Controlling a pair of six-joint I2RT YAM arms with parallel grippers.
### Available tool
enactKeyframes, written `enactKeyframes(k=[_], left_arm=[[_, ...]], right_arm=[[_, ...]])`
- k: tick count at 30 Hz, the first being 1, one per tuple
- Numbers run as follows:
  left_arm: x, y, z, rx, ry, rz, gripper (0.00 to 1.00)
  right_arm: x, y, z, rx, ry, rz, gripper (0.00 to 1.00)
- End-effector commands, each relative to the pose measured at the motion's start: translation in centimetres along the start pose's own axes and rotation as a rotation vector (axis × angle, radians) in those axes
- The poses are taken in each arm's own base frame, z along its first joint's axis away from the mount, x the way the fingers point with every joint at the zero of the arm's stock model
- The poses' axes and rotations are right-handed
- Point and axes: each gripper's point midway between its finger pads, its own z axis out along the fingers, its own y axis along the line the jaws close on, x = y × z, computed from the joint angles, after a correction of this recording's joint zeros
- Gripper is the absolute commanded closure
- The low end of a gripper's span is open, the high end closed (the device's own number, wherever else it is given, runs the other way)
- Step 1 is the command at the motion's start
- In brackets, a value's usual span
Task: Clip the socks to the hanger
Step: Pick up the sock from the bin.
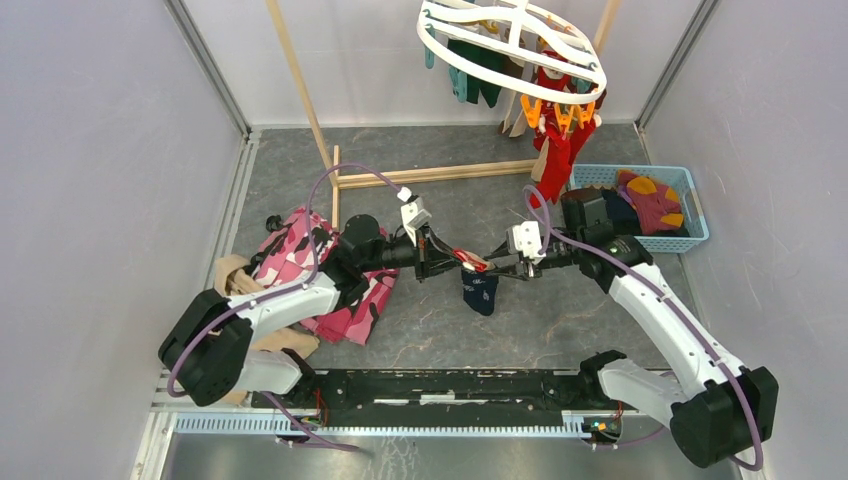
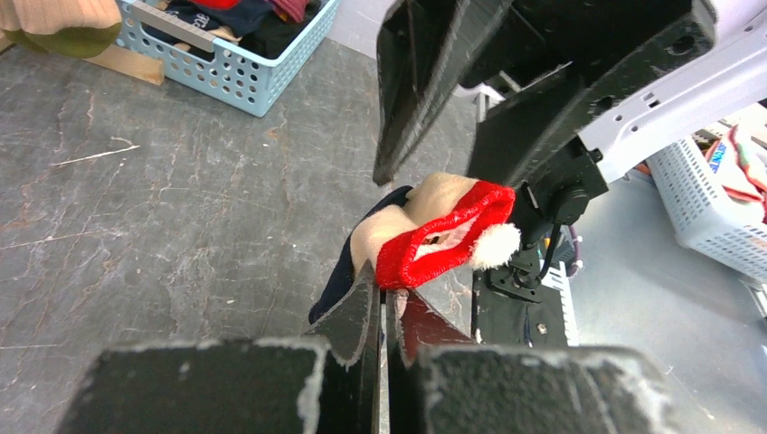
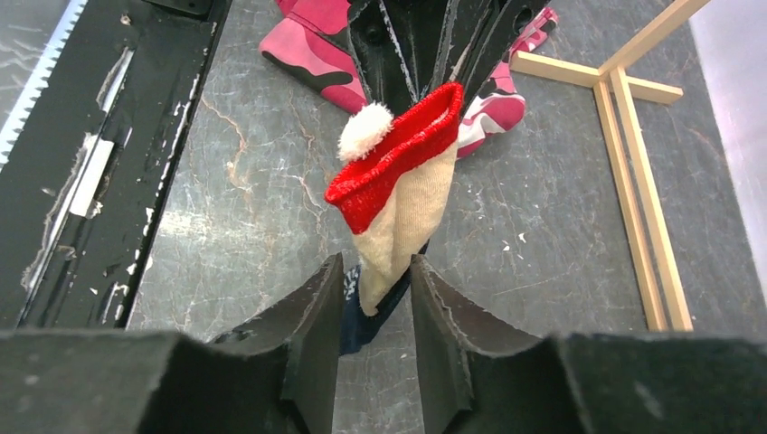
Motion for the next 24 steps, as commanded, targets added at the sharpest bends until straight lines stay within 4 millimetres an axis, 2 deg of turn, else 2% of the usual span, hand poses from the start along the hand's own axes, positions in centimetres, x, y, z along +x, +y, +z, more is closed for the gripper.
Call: enactKeyframes(k=[1,7,10,13,15,21,24], left_arm=[[-1.4,-0.9,0.6,0.045,-0.004,-0.034,0.98],[-1.2,-0.2,1.3,0.036,0.029,-0.056,0.98],[-1.7,0.3,1.9,0.026,0.041,-0.064,0.98],[-2.3,1.3,2.9,-0.006,0.045,-0.097,0.92],[-2.8,1.5,3.7,0.006,0.031,-0.137,0.81],[-2.8,1.2,4.7,0.067,0.009,-0.231,0.76],[-2.1,3.0,3.9,-0.047,0.008,-0.239,0.71]], right_arm=[[-0.8,-0.6,0.1,0.025,-0.005,-0.021,0.7],[-1.2,0.2,0.4,-0.012,-0.032,-0.015,1.0],[-1.6,2.3,0.6,-0.111,-0.086,-0.012,1.0],[-2.4,4.4,0.5,-0.208,-0.152,-0.035,1.0],[-2.4,4.5,0.5,-0.222,-0.159,-0.032,1.0],[-1.6,3.5,0.7,-0.174,-0.118,-0.003,1.0],[-1.8,2.7,0.2,-0.13,-0.101,-0.014,1.0]])
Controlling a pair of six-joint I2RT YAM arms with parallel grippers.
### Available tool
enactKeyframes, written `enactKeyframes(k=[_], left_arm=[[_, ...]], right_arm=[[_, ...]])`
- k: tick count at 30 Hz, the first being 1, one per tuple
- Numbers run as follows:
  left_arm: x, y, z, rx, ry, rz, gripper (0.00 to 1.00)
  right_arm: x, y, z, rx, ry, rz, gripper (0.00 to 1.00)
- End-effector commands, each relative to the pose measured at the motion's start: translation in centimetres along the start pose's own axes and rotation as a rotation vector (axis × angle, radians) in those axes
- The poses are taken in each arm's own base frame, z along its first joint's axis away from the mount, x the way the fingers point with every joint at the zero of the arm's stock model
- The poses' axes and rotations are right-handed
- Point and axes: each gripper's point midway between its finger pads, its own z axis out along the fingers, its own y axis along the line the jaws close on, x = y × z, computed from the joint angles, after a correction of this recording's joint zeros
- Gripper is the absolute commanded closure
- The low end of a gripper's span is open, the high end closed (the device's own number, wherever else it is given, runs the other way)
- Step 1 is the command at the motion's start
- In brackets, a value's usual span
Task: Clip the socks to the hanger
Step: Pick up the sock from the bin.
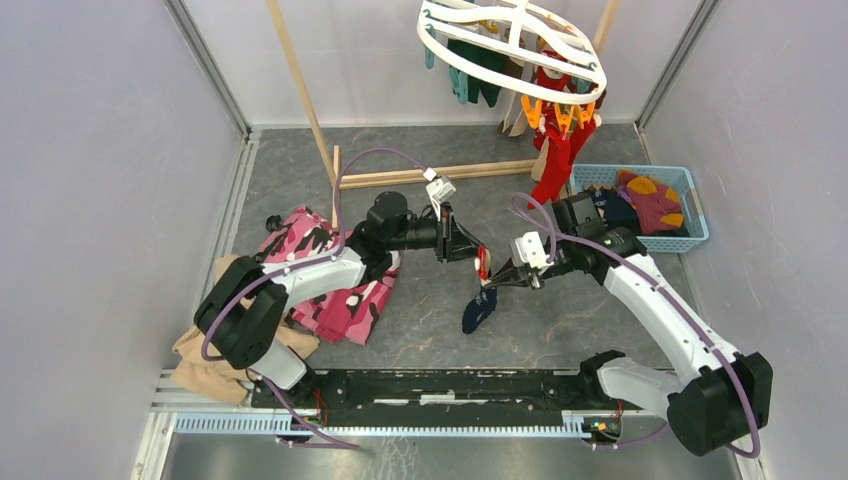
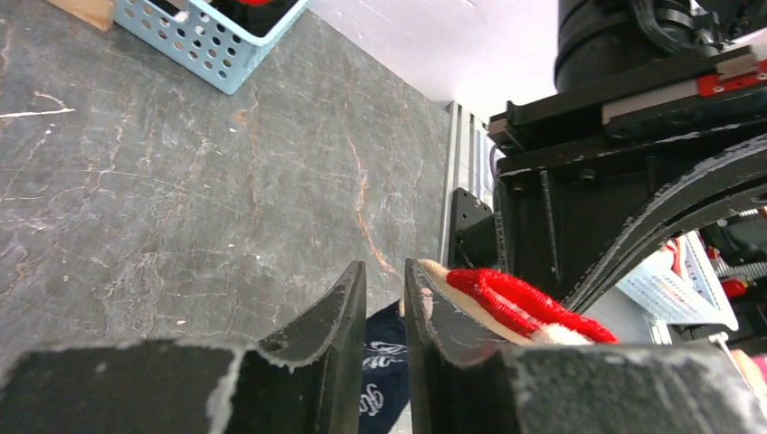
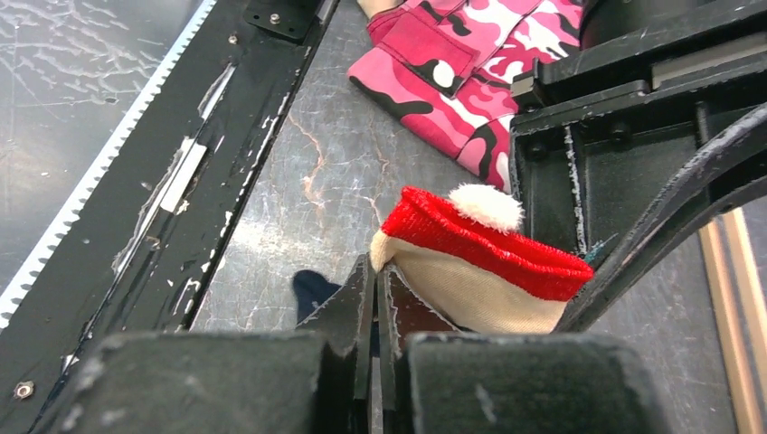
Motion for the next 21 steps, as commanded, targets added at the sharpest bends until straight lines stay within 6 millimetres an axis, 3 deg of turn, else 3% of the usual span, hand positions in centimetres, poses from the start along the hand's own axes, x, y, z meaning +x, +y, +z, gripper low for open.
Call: enactKeyframes(k=[1,5,9,14,21], left_arm=[[-1.9,1.3,-1.2,-0.11,-0.075,-0.012,0.69],[-1.6,3.1,-4.6,-0.272,-0.113,0.027,0.57],[-2.3,1.9,-6.9,-0.29,-0.16,0.095,0.38],[-4.4,-0.3,-8.4,-0.287,-0.224,0.168,0.03],[-9.5,-5.4,-8.4,-0.133,-0.355,0.148,0.0]], right_arm=[[-1.6,-1.0,-1.0,0.058,-0.017,-0.039,1.0],[-2.4,-1.4,-2.4,0.109,-0.019,-0.067,1.0],[-3.0,-1.4,-3.4,0.137,-0.026,-0.091,1.0],[-3.7,-1.5,-4.5,0.173,-0.048,-0.095,1.0],[-5.2,-2.2,-6.2,0.228,-0.068,-0.093,1.0]])
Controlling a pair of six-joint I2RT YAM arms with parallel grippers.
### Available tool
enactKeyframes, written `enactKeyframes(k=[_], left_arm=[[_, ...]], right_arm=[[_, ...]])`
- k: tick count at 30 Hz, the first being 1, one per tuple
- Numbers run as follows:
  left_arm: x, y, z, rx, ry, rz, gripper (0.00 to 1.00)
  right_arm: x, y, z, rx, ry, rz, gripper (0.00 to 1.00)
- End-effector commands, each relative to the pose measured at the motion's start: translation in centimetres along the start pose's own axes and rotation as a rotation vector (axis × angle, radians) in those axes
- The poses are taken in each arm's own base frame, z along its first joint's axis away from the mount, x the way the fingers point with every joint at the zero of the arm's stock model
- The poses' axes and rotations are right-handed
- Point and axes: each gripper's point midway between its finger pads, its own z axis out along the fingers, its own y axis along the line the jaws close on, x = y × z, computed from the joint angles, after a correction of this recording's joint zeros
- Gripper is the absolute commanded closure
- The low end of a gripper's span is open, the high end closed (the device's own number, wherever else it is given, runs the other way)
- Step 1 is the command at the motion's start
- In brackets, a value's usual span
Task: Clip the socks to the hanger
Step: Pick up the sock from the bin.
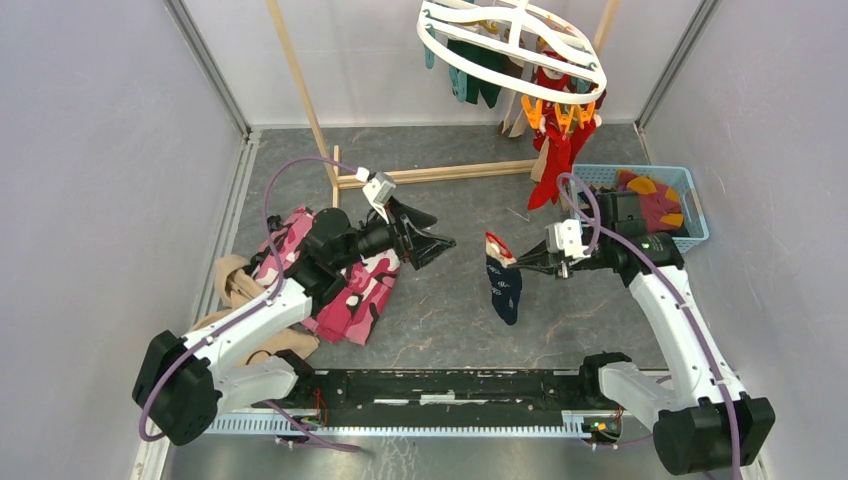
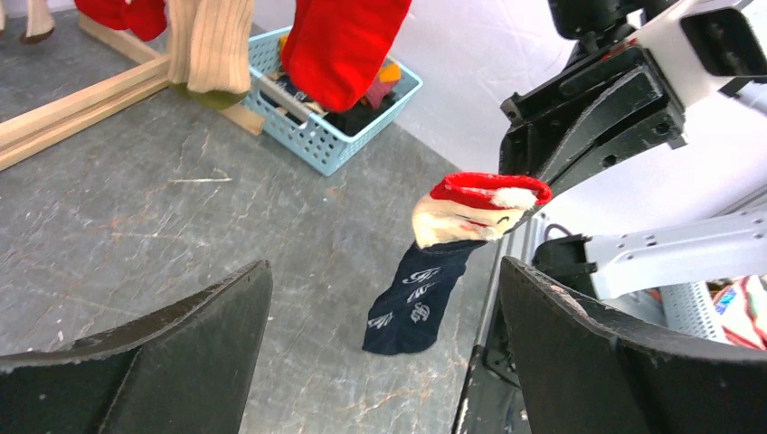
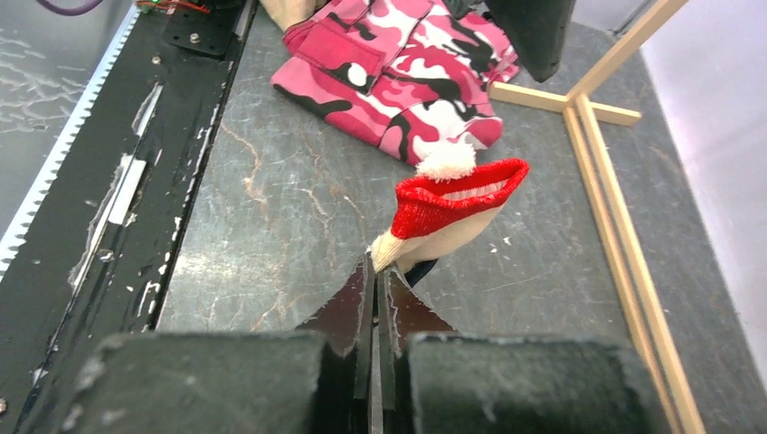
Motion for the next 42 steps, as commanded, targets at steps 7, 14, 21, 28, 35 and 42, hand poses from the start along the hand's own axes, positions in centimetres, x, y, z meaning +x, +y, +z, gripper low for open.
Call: enactKeyframes(k=[7,14,21,28,35,42], left_arm=[[-9.7,-5.2,1.6,0.145,-0.195,-0.086,0.03],[-12.7,-7.2,3.2,0.108,-0.242,-0.061,0.06],[-13.6,-7.5,5.5,0.016,-0.234,-0.062,0.06],[-15.0,-8.6,8.5,-0.122,-0.251,-0.052,0.07],[-12.7,-7.5,8.4,-0.144,-0.229,0.08,0.09],[-14.3,-8.5,6.2,-0.089,-0.245,0.084,0.07]], right_arm=[[-4.5,-2.0,-2.0,0.063,-0.067,-0.051,1.0],[-5.4,-3.6,-3.0,0.102,-0.048,-0.035,1.0],[-5.4,-5.0,-3.6,0.159,-0.011,-0.001,1.0],[-5.4,-6.5,-4.0,0.233,0.004,0.047,1.0],[-6.0,-5.8,-3.9,0.213,-0.021,0.051,1.0],[-4.9,-5.3,-3.7,0.211,-0.003,0.053,1.0]])
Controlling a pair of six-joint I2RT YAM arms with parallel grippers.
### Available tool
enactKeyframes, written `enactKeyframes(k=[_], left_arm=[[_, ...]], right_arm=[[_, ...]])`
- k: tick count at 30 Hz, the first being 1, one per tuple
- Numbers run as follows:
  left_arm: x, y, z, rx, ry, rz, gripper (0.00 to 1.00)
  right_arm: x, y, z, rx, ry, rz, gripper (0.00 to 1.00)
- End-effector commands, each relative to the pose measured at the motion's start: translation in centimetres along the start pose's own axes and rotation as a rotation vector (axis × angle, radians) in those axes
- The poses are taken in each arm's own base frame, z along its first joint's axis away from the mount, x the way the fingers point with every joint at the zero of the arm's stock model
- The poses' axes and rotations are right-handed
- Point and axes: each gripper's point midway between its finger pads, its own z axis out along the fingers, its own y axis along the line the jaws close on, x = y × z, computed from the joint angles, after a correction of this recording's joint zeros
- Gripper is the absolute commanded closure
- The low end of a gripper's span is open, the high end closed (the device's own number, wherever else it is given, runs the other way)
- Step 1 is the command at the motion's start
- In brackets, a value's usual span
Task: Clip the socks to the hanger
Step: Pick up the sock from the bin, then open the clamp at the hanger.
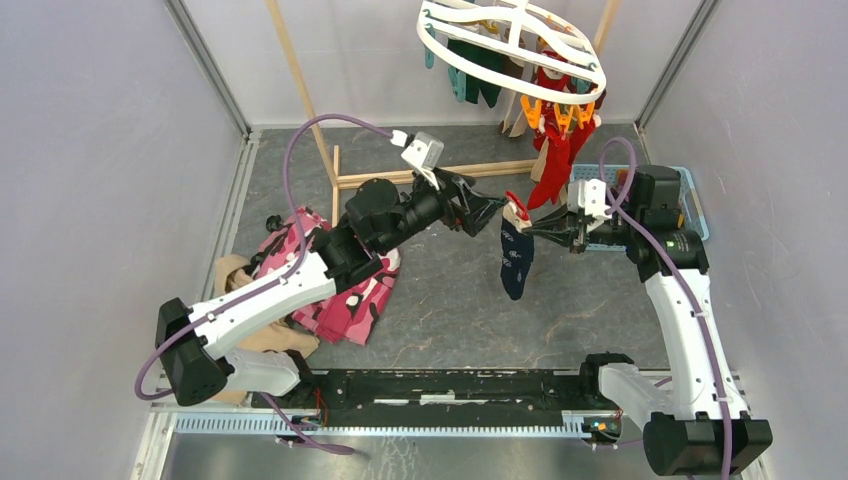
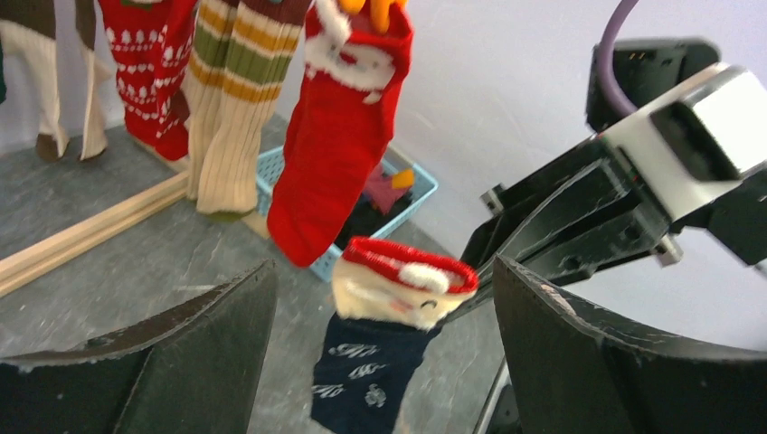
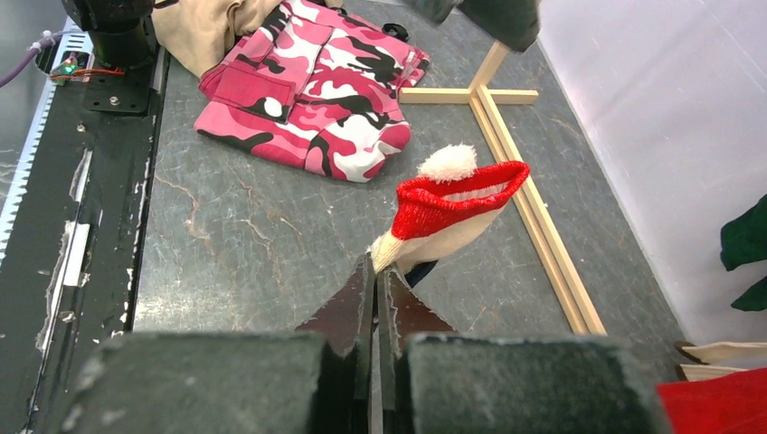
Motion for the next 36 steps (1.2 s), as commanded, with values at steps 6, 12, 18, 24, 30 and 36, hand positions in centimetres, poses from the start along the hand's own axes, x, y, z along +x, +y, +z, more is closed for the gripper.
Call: enactKeyframes(k=[6,12,18,24,30,36], left_arm=[[-7.1,-2.3,1.4,-0.003,-0.079,-0.114,0.1],[-7.5,-2.1,4.0,-0.082,-0.084,-0.066,0.14],[-8.0,-1.5,6.1,-0.128,-0.117,-0.041,0.18],[-8.3,-1.0,7.8,-0.143,-0.166,-0.017,0.23],[-9.2,-0.4,9.0,-0.169,-0.227,0.005,0.24],[-9.8,-0.3,10.2,-0.179,-0.255,0.02,0.25]], right_arm=[[0.2,-0.2,-0.1,0.029,-0.001,0.01,1.0],[0.3,-0.5,-0.1,0.047,0.004,0.023,1.0],[0.4,-0.6,-0.1,0.051,0.003,0.03,1.0],[0.3,-0.7,-0.1,0.053,0.002,0.03,1.0],[0.4,-0.7,0.0,0.052,0.002,0.03,1.0],[0.5,-0.8,-0.1,0.055,0.005,0.031,1.0]])
